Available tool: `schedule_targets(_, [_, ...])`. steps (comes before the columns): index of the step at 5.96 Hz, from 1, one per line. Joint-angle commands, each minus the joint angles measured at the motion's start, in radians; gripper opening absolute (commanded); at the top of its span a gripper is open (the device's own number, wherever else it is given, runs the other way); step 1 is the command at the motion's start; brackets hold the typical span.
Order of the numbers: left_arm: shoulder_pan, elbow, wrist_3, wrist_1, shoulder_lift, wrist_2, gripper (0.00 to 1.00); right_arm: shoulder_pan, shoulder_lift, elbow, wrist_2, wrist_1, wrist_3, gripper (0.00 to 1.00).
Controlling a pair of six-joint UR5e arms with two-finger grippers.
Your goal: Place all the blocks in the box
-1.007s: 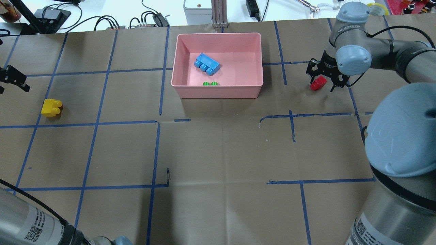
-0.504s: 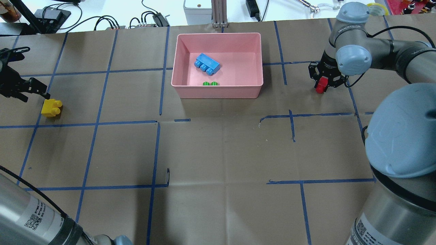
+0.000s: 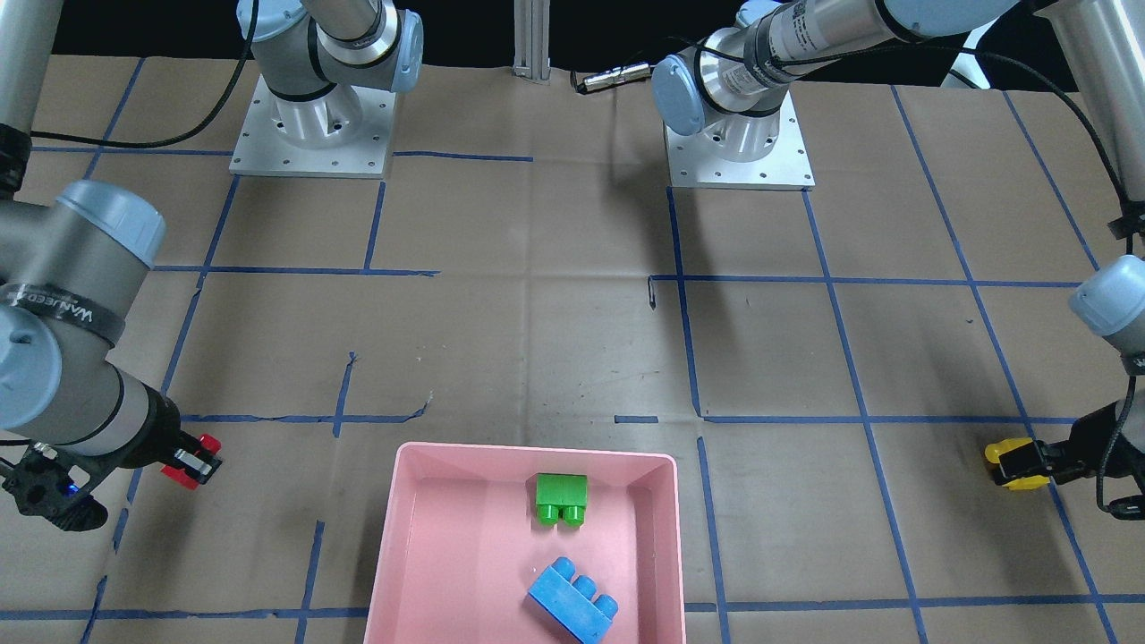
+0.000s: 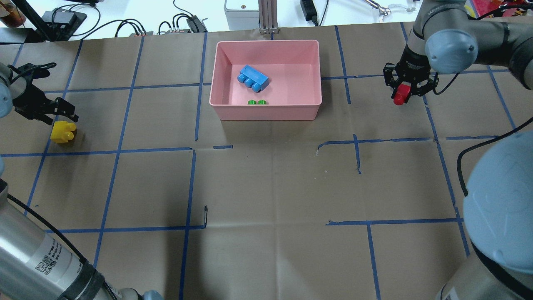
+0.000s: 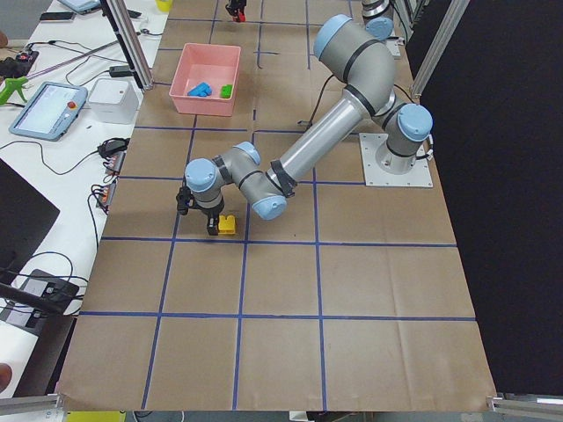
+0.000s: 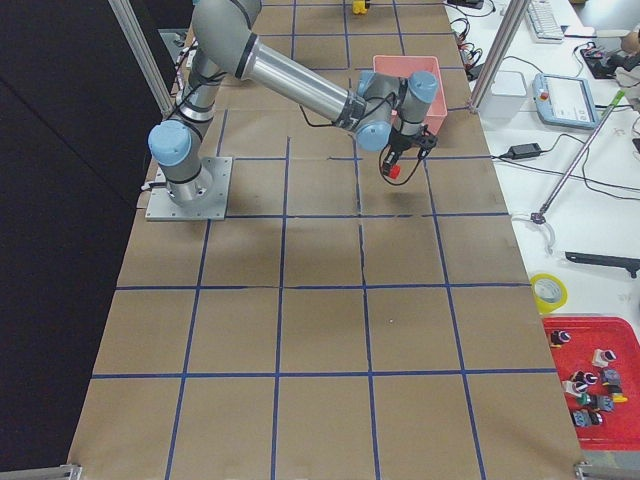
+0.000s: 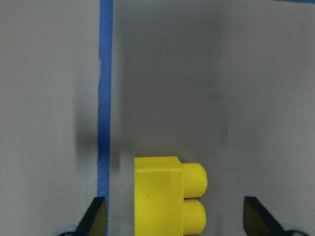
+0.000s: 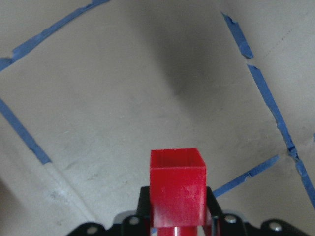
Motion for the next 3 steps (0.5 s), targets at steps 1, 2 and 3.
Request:
schedule_targets(1, [0.005,-0.022,0.004,0.002,0.004,0.037,0.97,0.085,-0.064,-0.023,0.051,0.002,-0.072,0.02])
schedule_targets(2, [0.008,-0.033,0.004,0.002,0.005,0.071,0.96,0.112,-0.04,-0.087,0.172,-0.126,-0.173,0.02])
schedule_targets(3, [0.008,-0.036,0.004,0.002,0.007,0.071,0.94,0.174,0.039,-0.148,0.234,-0.241,-0.248,0.03])
